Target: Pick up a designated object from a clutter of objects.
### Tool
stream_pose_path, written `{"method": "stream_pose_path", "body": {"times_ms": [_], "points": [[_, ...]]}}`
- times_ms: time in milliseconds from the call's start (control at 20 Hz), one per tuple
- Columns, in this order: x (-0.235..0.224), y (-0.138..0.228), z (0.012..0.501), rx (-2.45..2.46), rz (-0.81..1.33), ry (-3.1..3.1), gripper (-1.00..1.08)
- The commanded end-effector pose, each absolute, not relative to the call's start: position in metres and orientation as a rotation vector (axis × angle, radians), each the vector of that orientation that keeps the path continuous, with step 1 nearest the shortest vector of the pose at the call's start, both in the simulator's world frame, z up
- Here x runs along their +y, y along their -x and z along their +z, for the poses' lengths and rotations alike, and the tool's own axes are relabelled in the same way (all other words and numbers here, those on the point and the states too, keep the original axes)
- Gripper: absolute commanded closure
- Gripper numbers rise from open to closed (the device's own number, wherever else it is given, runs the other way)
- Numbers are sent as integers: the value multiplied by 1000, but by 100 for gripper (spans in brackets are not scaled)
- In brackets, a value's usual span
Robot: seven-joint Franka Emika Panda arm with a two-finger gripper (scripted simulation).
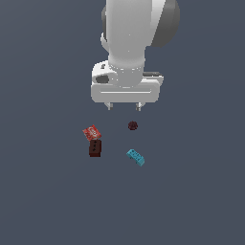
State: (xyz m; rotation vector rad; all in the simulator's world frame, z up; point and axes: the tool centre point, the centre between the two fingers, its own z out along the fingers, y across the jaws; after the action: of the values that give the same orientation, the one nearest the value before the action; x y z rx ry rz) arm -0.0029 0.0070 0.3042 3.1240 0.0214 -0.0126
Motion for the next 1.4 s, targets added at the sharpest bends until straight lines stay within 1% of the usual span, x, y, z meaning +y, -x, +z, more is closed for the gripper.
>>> {"method": "stream_pose_path", "body": {"times_ms": [0, 850, 1350], "points": [[7, 3, 304, 21, -13, -3124, -92], [2, 5, 295, 37, -28, -3109, -92], [-16, 4, 269, 141, -28, -3117, -92]]}}
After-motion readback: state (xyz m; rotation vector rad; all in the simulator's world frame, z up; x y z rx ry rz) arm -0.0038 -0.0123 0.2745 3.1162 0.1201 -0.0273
